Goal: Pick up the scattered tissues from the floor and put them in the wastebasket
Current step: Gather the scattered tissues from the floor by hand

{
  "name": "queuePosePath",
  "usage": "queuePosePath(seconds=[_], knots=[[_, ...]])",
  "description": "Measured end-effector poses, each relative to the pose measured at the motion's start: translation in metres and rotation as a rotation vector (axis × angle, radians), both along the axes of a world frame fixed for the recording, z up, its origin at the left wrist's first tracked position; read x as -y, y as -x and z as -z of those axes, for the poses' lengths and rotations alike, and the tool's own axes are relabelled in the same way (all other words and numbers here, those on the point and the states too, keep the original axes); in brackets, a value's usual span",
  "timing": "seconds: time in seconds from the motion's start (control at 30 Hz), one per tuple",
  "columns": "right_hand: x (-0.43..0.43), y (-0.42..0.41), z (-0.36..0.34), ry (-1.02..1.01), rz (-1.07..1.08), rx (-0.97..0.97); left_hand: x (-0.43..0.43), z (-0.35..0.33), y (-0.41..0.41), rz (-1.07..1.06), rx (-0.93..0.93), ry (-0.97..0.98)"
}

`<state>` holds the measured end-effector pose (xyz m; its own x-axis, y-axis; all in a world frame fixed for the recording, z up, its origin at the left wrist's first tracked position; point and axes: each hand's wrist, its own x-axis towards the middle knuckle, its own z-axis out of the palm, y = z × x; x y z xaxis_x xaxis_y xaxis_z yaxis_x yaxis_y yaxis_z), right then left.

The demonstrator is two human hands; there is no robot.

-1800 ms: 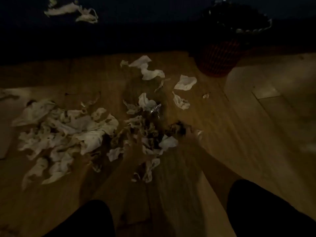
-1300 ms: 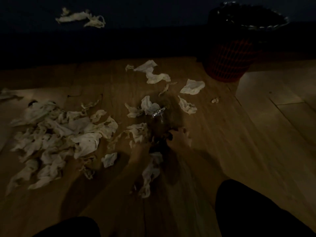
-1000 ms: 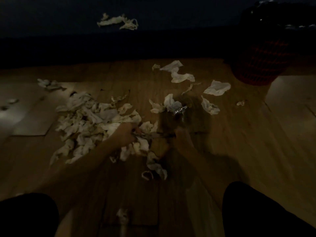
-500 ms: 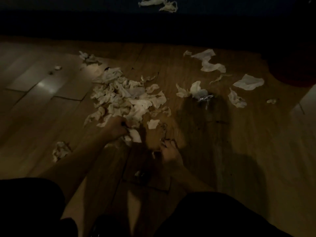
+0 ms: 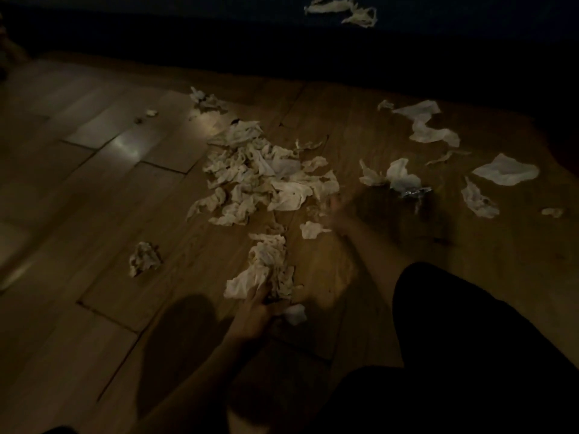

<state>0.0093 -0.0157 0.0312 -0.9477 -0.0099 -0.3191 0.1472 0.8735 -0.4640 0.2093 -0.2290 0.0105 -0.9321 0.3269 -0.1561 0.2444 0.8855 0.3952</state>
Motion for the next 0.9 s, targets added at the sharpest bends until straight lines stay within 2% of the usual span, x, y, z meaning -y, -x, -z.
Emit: queuePosePath(seconds=[0.07, 0.1, 0.17, 0.23, 0.33, 0.47, 0.53, 0.63, 0.7, 0.8, 0.9], knots=[[0.017, 0.003, 0.02, -0.095, -0.13, 0.058, 0.005, -0.003, 0.01, 0.031, 0.018, 0.023], [0.029, 0.001, 0.03, -0.152, -0.187, 0.011, 0.008, -0.002, 0.016, 0.042, 0.035, 0.041], [0.045, -0.012, 0.045, -0.215, -0.227, -0.178, 0.015, -0.003, 0.026, 0.047, -0.014, -0.068], [0.049, -0.028, 0.053, -0.145, -0.214, -0.357, 0.02, -0.004, 0.038, -0.038, -0.105, -0.092], [0.037, -0.04, 0.06, -0.023, -0.181, -0.435, 0.02, -0.016, 0.062, -0.212, -0.071, -0.164], [0.038, -0.027, 0.04, 0.174, -0.092, -0.39, 0.01, -0.02, 0.098, -0.259, 0.178, -0.044], [0.04, -0.016, 0.023, 0.244, -0.089, -0.419, 0.004, -0.014, 0.111, -0.222, 0.238, 0.054], [0.037, 0.004, 0.003, 0.297, -0.061, -0.509, 0.003, -0.012, 0.126, -0.24, 0.291, -0.032], [0.036, 0.023, -0.006, 0.304, 0.015, -0.473, 0.011, -0.021, 0.134, -0.31, 0.268, -0.087], [0.042, 0.058, -0.002, 0.287, 0.056, -0.397, 0.038, -0.048, 0.149, -0.413, 0.124, -0.089], [0.057, 0.077, 0.013, 0.213, 0.047, -0.152, 0.069, -0.072, 0.158, -0.427, 0.01, -0.027]])
